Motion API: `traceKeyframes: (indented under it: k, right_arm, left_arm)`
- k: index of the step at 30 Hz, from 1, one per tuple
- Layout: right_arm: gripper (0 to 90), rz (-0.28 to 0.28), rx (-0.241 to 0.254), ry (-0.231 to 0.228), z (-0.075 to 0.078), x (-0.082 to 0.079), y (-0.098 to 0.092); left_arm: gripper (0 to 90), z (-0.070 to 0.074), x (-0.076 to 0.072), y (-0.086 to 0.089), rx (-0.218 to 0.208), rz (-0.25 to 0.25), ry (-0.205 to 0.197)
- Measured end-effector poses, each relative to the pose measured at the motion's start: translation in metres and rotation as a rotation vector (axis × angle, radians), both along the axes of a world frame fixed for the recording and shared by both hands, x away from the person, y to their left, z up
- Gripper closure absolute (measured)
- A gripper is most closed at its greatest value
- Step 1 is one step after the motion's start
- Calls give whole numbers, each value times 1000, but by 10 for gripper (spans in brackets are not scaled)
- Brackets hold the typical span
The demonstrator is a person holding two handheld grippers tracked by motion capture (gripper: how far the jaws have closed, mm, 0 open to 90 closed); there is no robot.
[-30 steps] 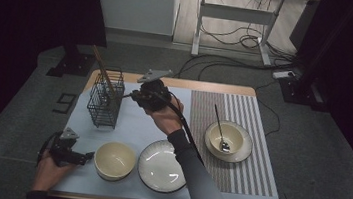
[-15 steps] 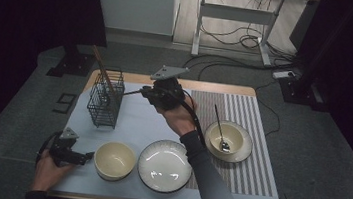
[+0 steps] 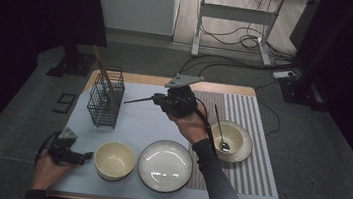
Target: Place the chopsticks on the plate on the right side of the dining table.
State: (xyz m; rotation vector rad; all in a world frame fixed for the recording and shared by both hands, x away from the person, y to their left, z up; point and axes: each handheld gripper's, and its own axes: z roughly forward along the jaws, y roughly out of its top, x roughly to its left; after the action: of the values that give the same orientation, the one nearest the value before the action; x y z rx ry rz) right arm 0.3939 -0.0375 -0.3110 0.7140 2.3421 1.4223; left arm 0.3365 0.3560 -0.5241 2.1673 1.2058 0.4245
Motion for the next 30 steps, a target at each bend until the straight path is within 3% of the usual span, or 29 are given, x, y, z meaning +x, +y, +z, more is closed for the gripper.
traceKeyframes:
  k: [10, 14, 18, 30]
  right_arm:
    - [828, 26, 13, 24, -21, -7, -10]
    - [828, 38, 17, 32, -28, -10, -11]
    - [828, 49, 25, 38, -35, -13, -13]
    - [828, 85, 34, 48, -46, -24, -12]
  left_arm:
    - [7, 8, -3, 5, -21, -19, 19]
    - [0, 16, -8, 6, -11, -21, -4]
    - [0, 27, -12, 10, -39, -14, -24]
    - [53, 71, -19, 4, -68, -89, -105]
